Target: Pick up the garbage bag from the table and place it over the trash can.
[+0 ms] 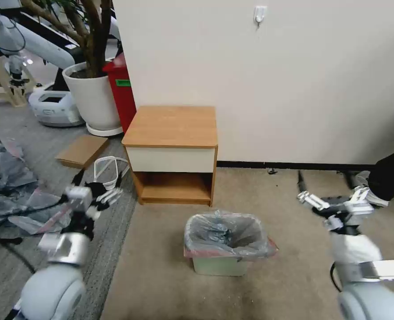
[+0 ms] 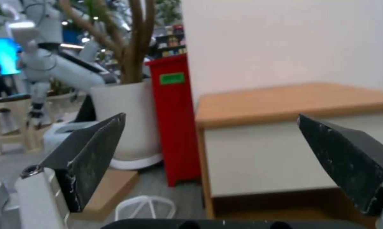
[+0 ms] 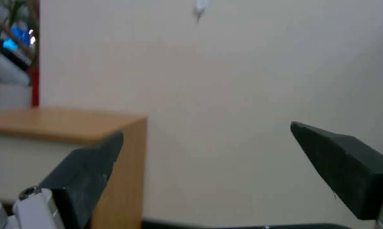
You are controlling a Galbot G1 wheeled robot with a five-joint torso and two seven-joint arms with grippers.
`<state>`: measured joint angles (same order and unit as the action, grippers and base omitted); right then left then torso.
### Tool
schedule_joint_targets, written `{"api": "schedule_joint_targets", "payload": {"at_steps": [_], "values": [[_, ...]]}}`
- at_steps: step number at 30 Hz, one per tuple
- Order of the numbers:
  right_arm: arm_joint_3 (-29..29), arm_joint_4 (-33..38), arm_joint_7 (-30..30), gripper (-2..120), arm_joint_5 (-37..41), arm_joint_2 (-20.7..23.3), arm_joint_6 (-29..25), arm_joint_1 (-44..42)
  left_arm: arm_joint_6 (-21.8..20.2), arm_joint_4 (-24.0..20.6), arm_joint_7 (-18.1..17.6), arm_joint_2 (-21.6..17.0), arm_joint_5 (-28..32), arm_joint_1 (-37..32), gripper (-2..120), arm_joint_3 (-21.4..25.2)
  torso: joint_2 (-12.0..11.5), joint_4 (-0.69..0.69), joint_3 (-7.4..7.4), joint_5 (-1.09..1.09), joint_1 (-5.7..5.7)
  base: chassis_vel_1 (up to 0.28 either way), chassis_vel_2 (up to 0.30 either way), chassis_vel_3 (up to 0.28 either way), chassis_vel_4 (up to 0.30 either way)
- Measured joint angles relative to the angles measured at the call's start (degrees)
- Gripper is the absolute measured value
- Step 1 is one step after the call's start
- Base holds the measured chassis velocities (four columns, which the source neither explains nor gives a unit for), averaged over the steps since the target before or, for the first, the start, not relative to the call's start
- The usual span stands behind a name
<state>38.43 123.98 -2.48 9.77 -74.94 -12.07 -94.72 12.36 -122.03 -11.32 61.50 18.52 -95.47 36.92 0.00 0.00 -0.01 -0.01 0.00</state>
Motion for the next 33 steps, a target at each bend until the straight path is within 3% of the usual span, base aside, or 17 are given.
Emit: {"api": "schedule_joint_targets", "payload": {"at_steps": [4, 6, 11, 15, 22, 33], "values": [[-2.0, -1.6, -1.1, 100, 0.2, -0.2, 1.8, 0.5, 4.3, 2.3, 2.0, 3.0, -2.7, -1.2, 100, 0.5, 0.0, 0.01, 0.0, 0.0, 0.0, 0.0, 0.0, 0.0, 0.0], [-3.8, -3.3, -1.3, 100, 0.2, -1.0, 4.0, 1.2, 7.3, 3.7, 4.5, 6.6, -4.4, -3.2, 100, 1.6, 0.0, 0.01, 0.0, 0.01, 0.0, 0.0, 0.0, 0.0, 0.0], [-5.0, -6.6, -1.4, 100, -0.5, -1.9, 5.2, 1.6, 11.0, 6.0, 6.1, 10.4, -6.3, -5.5, 100, 2.4, 0.0, 0.0, 0.0, 0.01, 0.0, 0.0, 0.0, 0.0, 0.0], [-5.1, -8.2, -0.8, 100, -1.5, -1.9, 5.2, 2.1, 11.5, 6.1, 6.5, 12.2, -7.2, -5.9, 100, 2.2, 0.0, 0.01, 0.0, 0.01, 0.0, 0.0, 0.0, 0.0, 0.0], [-3.3, -7.5, 5.6, 100, -6.0, -2.6, 6.6, 2.3, 11.2, 5.6, 6.4, 15.4, -9.2, -5.3, 100, 0.8, 0.0, 0.0, 0.0, 0.01, 0.0, 0.0, 0.0, 0.0, 0.0], [0.9, -3.8, 6.7, 100, -6.2, -2.1, 5.3, 0.9, 11.2, 5.5, 6.2, 16.7, -9.3, -5.1, 100, 0.3, 0.0, -0.01, 0.0, 0.0, 0.0, 0.0, 0.0, 0.0, 0.0]]}}
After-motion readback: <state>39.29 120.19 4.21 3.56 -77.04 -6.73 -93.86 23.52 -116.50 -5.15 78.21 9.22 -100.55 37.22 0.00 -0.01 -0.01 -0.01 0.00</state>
